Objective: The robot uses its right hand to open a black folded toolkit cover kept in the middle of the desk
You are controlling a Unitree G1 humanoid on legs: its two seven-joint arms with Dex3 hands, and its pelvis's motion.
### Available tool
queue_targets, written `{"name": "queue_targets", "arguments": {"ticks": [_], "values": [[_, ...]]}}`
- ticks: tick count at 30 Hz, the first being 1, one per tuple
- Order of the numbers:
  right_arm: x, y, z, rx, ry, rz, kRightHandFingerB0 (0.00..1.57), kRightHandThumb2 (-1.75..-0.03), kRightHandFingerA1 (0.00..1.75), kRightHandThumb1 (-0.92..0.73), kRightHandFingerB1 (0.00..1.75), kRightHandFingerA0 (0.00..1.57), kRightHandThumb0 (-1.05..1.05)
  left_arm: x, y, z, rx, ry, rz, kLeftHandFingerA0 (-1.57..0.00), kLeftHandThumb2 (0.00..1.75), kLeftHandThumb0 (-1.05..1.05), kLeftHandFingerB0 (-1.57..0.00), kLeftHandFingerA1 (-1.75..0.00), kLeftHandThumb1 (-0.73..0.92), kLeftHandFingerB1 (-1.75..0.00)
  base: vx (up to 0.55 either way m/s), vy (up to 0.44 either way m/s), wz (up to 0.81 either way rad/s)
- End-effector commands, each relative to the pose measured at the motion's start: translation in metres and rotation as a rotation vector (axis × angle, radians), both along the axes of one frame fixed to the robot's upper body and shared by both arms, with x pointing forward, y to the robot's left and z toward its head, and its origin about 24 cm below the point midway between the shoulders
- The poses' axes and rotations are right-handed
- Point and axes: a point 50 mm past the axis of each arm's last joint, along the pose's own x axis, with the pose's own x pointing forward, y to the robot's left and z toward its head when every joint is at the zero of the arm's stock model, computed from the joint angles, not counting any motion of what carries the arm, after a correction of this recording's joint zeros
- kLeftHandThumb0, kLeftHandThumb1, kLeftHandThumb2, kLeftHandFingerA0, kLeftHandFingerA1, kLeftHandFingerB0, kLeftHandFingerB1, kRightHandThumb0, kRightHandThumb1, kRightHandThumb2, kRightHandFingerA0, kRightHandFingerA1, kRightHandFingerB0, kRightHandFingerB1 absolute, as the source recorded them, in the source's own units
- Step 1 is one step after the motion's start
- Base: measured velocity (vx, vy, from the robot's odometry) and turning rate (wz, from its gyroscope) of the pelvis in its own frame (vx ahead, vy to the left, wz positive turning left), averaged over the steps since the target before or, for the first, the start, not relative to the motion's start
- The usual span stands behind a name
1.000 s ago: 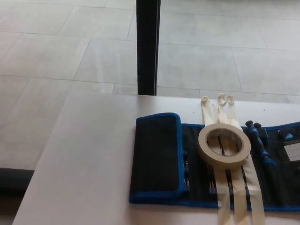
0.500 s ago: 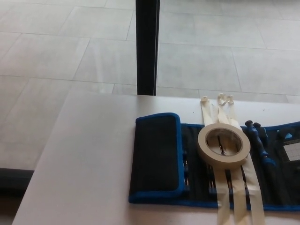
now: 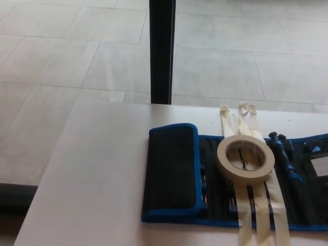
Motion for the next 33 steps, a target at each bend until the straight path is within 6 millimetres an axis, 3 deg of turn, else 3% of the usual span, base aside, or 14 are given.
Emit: {"name": "queue_targets", "arguments": {"ticks": [1, 4, 11, 14, 20, 21, 23, 24, 30, 33], "values": [[-0.005, -0.009, 0.009, -0.048, 0.0, 0.008, 0.17, -0.95, 0.61, -0.55, 0.54, 0.08, -0.75, -0.002, 0.004, 0.003, 0.037, 0.037, -0.04, -0.39, 0.65, -0.9, -0.26, -0.6, 0.83, -0.4, 0.0, 0.0, 0.0], [-0.002, -0.011, 0.013, -0.066, 0.008, 0.044, 0.18, -0.94, 0.58, -0.53, 0.55, 0.04, -0.75, 0.001, 0.005, 0.005, 0.045, 0.056, -0.071, -0.35, 0.64, -0.88, -0.25, -0.58, 0.82, -0.39, 0.0, 0.0, 0.0], [0.02, -0.003, 0.015, -0.142, 0.093, 0.233, 0.16, -0.92, 0.56, -0.53, 0.49, 0.07, -0.77, 0.045, 0.008, 0.019, 0.072, -0.027, -0.129, -0.45, 0.64, -0.89, -0.33, -0.52, 0.82, -0.36, 0.0, 0.0, 0.0], [0.022, 0.004, 0.01, -0.152, 0.115, 0.277, 0.18, -0.92, 0.56, -0.53, 0.5, 0.07, -0.77, 0.05, 0.004, 0.02, 0.06, -0.045, -0.146, -0.42, 0.65, -0.89, -0.32, -0.53, 0.82, -0.37, 0.0, 0.0, 0.0], [0.015, 0.006, 0.005, -0.165, 0.172, 0.317, 0.15, -0.92, 0.59, -0.54, 0.5, 0.1, -0.78, 0.035, -0.01, 0.006, 0.094, 0.01, -0.209, -0.43, 0.66, -0.86, -0.31, -0.56, 0.86, -0.39, 0.0, 0.0, 0.0], [0.013, 0.006, 0.004, -0.162, 0.177, 0.317, 0.14, -0.91, 0.59, -0.54, 0.49, 0.1, -0.77, 0.033, -0.011, 0.005, 0.093, 0.011, -0.201, -0.43, 0.84, -0.92, -0.27, -0.6, 0.67, -0.46, 0.0, 0.0, 0.0], [0.006, 0.005, 0.001, -0.156, 0.19, 0.304, 0.15, -0.91, 0.59, -0.54, 0.5, 0.11, -0.78, 0.025, -0.011, 0.005, 0.091, 0.032, -0.21, -0.42, 0.84, -0.95, -0.27, -0.58, 0.68, -0.44, 0.0, 0.0, 0.0], [0.003, 0.005, 0.0, -0.155, 0.194, 0.303, 0.2, -0.61, 0.59, -0.7, 0.41, 0.1, -0.77, 0.022, -0.01, 0.004, 0.087, 0.032, -0.201, -0.43, 0.65, -0.9, -0.3, -0.55, 0.85, -0.38, 0.0, 0.0, 0.0], [0.001, 0.008, -0.005, -0.15, 0.238, 0.33, 0.17, -0.62, 0.58, -0.7, 0.41, 0.11, -0.79, 0.013, -0.005, 0.001, 0.065, 0.05, -0.13, -0.44, 0.65, -0.92, -0.3, -0.57, 0.83, -0.39, 0.0, 0.0, 0.0], [-0.01, 0.006, -0.007, -0.134, 0.252, 0.312, 0.19, -0.61, 0.6, -0.69, 0.41, 0.14, -0.79, 0.001, -0.003, 0.001, 0.052, 0.047, -0.108, -0.42, 0.66, -0.96, -0.3, -0.56, 0.83, -0.39, 0.0, 0.0, 0.0]]}}
